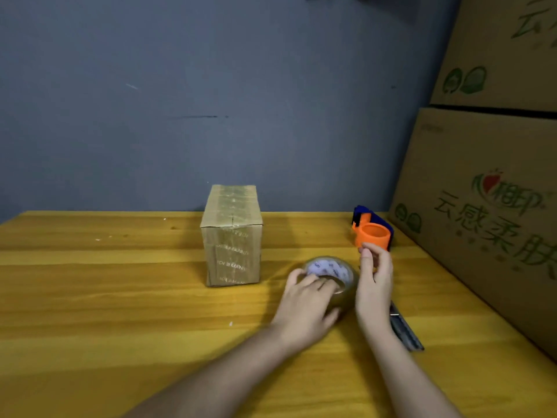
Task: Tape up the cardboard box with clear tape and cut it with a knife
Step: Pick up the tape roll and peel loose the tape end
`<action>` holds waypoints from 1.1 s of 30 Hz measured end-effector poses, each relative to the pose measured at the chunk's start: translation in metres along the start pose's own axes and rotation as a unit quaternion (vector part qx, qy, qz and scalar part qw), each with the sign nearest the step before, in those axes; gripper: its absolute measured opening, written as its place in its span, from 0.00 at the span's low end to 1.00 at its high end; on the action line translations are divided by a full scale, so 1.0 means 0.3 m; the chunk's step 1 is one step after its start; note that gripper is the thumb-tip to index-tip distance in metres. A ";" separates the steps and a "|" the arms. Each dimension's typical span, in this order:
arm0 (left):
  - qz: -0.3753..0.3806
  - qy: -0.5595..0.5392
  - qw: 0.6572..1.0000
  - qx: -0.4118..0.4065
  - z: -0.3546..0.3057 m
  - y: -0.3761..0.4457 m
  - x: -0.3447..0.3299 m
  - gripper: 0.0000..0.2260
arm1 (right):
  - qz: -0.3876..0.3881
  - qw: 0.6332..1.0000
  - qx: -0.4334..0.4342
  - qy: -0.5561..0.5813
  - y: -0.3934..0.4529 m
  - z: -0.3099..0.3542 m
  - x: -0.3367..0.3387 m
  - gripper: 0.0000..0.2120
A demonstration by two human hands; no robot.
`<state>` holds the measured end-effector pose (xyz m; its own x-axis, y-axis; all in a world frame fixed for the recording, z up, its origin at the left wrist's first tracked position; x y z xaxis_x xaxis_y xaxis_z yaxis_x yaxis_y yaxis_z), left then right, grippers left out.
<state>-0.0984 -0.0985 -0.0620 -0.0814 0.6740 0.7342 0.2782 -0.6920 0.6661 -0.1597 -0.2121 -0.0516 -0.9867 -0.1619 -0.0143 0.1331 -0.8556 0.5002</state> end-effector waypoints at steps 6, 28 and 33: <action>-0.076 -0.376 0.892 0.239 0.088 -0.022 0.031 0.12 | 0.188 0.979 -0.040 0.071 -0.062 0.000 -0.095 0.27; -0.111 -0.544 0.791 0.259 0.142 -0.020 0.040 0.13 | 0.178 0.960 0.209 -0.053 -0.101 0.139 -0.063 0.17; -0.113 -0.559 0.780 0.259 0.137 -0.018 0.038 0.13 | 0.158 0.960 0.224 -0.054 -0.097 0.144 -0.056 0.12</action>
<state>-0.0616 -0.0766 -0.0625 0.6191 0.7688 -0.1602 0.7510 -0.5201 0.4068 -0.1509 -0.1633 -0.0284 -0.9109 -0.3063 0.2766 0.3975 -0.4707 0.7877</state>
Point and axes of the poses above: each hand's wrist, its own y-axis towards the middle knuckle, its own x-axis out of the back of the hand, z = x × y, the point moved 5 cm from there along y, towards the middle knuckle, and after that the axes turned 10 degrees about -z, right-handed, at the moved point
